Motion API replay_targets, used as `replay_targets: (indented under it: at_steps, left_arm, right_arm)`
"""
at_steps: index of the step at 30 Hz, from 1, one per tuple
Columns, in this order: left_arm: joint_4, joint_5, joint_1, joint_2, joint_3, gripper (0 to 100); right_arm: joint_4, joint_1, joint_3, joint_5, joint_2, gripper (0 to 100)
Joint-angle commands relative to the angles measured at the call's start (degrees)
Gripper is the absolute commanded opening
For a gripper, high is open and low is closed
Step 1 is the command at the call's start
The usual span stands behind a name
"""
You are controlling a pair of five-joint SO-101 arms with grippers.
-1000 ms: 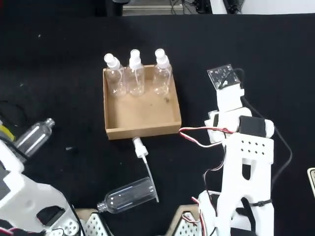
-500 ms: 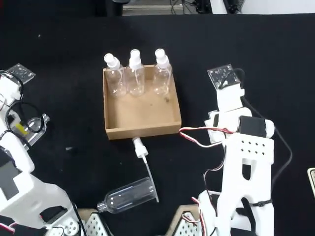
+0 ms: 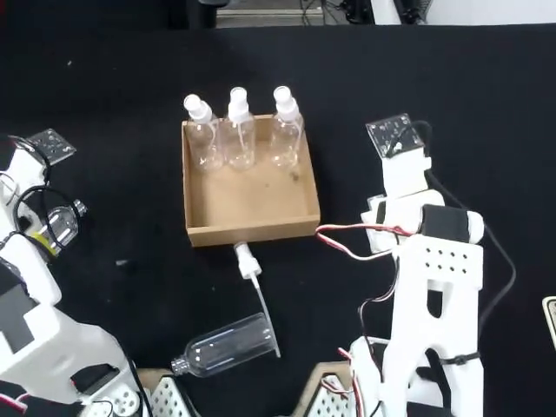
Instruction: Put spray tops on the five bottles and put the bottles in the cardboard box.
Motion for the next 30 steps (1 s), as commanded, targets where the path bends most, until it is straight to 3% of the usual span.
replay_targets:
  at_steps: [1,9,14,30]
  left_arm:
    - [-1.4,-1.6,-0.2,-3.1,-2.0,31]
    - [-2.9,-2.0,0.0,-2.7,-2.1,32]
    - [-8.7,-1.8,-0.8,3.9,-2.3,32]
    - [-8.0,-1.5,-0.2,14.8,-6.7,32]
  right_arm:
    - [0.2,-0.4,-0.3,-0.3,-2.4,1.1]
    - [0.2,-0.4,-0.3,-0.3,-2.4,1.1]
    - [0.3,-0.4,-0.3,-0.4,-2.4,1.1]
    - [0.3,-0.4,-0.3,-0.4,-2.4,1.1]
